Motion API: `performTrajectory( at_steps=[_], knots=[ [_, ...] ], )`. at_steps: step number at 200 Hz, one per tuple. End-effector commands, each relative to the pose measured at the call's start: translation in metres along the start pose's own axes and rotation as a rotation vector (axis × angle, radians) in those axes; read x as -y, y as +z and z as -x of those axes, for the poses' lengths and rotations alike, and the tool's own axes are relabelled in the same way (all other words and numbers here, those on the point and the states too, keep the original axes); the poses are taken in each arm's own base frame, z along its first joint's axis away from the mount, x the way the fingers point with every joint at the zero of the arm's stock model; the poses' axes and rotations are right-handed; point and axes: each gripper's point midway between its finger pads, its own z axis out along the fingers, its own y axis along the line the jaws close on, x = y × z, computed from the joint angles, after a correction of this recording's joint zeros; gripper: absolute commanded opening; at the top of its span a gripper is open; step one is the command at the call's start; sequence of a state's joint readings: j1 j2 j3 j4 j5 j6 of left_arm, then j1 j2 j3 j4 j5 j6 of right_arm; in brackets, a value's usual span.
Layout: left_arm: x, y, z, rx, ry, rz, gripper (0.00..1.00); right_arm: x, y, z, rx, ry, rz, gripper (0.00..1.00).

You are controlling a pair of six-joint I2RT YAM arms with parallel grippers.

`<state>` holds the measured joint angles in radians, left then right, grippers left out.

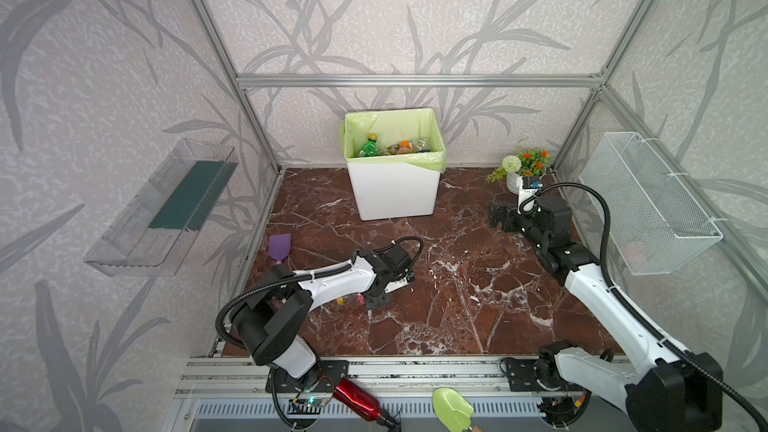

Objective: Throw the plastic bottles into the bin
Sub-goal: 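Lift the red-labelled bottle over the bin with the left gripper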

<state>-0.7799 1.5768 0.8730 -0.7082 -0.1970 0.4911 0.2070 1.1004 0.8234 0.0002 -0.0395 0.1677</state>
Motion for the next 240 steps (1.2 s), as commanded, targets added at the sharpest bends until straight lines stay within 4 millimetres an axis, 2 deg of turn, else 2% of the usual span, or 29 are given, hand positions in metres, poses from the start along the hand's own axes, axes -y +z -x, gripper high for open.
performTrajectory(
  at_steps=[1, 12, 37, 49, 65, 77, 94, 120, 140, 151, 163, 181, 198, 210, 221, 228, 235, 240],
  knots=[
    [0.004, 0.002, -0.001, -0.029, 0.003, -0.046, 0.50, 0.000, -0.001, 0.005, 0.028, 0.017, 0.019, 0.99],
    [0.002, 0.000, 0.001, -0.026, -0.007, -0.046, 0.44, 0.002, -0.002, 0.006, 0.030, 0.022, 0.018, 0.99],
    [-0.010, -0.016, 0.014, 0.051, -0.058, -0.007, 0.42, 0.003, -0.003, 0.005, 0.028, 0.028, 0.021, 0.99],
    [-0.021, -0.034, 0.024, 0.131, -0.097, 0.033, 0.41, 0.005, -0.004, 0.004, 0.027, 0.026, 0.015, 0.99],
    [-0.041, -0.070, 0.037, 0.278, -0.150, 0.114, 0.40, 0.007, -0.004, 0.002, 0.023, 0.025, 0.005, 0.99],
    [-0.063, -0.106, 0.042, 0.403, -0.201, 0.216, 0.40, 0.009, -0.003, 0.000, 0.018, 0.027, 0.003, 0.99],
    [-0.098, -0.171, 0.041, 0.593, -0.296, 0.373, 0.41, 0.009, -0.001, -0.006, 0.004, 0.031, 0.013, 0.99],
    [-0.143, -0.292, 0.023, 0.920, -0.443, 0.628, 0.43, 0.012, 0.002, -0.015, -0.003, 0.036, 0.020, 0.99],
    [-0.160, -0.384, -0.002, 1.167, -0.524, 0.798, 0.45, 0.015, 0.000, -0.017, 0.014, 0.036, 0.011, 0.99],
    [-0.164, -0.426, -0.014, 1.297, -0.543, 0.871, 0.45, 0.018, -0.003, -0.016, 0.026, 0.039, 0.001, 0.99],
    [-0.165, -0.462, -0.021, 1.416, -0.547, 0.937, 0.45, 0.020, -0.007, -0.013, 0.044, 0.044, -0.010, 0.99],
    [-0.173, -0.499, -0.022, 1.546, -0.559, 1.006, 0.45, 0.022, -0.014, -0.005, 0.075, 0.047, -0.023, 0.99],
    [-0.200, -0.512, -0.010, 1.607, -0.611, 1.010, 0.43, 0.022, -0.020, 0.001, 0.098, 0.044, -0.023, 0.99],
    [-0.234, -0.500, 0.008, 1.589, -0.670, 0.933, 0.43, 0.020, -0.023, 0.005, 0.105, 0.041, -0.014, 0.99],
    [-0.272, -0.473, 0.031, 1.536, -0.747, 0.816, 0.43, 0.017, -0.024, 0.007, 0.102, 0.041, -0.002, 0.99],
    [-0.293, -0.443, 0.050, 1.463, -0.791, 0.712, 0.43, 0.016, -0.024, 0.008, 0.101, 0.041, 0.004, 0.99],
    [-0.305, -0.415, 0.070, 1.392, -0.819, 0.602, 0.44, 0.015, -0.025, 0.008, 0.099, 0.043, 0.007, 0.99],
    [-0.312, -0.391, 0.086, 1.336, -0.826, 0.542, 0.48, 0.015, -0.025, 0.008, 0.100, 0.044, 0.010, 0.99]
  ],
)
